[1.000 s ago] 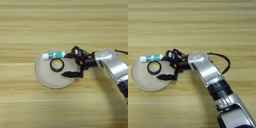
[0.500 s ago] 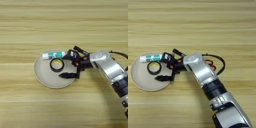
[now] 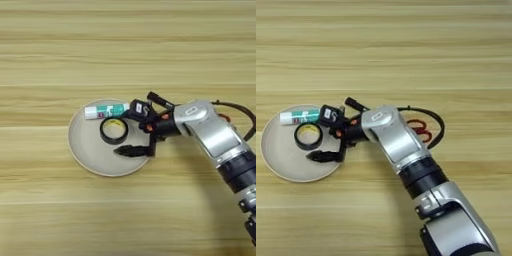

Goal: Move the objects on the table

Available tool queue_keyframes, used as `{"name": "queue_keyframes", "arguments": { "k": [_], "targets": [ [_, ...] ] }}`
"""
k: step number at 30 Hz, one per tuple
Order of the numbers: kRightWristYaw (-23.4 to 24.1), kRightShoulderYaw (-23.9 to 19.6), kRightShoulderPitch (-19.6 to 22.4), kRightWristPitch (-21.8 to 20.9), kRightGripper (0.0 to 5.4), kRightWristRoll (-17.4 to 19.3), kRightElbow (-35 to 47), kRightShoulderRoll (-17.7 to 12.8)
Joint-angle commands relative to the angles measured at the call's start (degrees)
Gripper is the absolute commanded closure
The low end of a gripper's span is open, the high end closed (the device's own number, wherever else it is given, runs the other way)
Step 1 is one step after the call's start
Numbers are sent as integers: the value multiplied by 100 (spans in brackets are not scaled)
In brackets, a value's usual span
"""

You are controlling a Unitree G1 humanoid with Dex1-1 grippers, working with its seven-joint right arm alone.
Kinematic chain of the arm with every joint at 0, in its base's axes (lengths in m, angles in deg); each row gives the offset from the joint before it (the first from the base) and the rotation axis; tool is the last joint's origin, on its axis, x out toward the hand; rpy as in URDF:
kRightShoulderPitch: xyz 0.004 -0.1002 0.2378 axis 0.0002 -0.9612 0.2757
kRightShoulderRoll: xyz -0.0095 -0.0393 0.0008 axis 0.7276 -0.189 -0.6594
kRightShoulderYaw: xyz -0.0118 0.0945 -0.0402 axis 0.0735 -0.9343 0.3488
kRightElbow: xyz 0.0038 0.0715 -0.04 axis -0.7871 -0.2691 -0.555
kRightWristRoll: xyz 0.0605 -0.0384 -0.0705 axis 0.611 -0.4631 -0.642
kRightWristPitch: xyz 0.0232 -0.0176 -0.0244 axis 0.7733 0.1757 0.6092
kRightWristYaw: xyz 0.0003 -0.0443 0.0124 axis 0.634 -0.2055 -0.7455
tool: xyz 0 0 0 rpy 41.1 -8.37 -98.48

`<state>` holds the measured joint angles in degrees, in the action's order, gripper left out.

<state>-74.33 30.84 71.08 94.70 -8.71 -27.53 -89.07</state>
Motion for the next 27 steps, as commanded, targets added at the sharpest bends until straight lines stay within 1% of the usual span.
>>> {"name": "queue_keyframes", "arguments": {
  "k": [1, 27],
  "targets": [
    [168, -113, 516, -225, 4, -16, 118, -10],
    [220, 8, 688, -339, 4, -160, -169, 210]
  ]
}}
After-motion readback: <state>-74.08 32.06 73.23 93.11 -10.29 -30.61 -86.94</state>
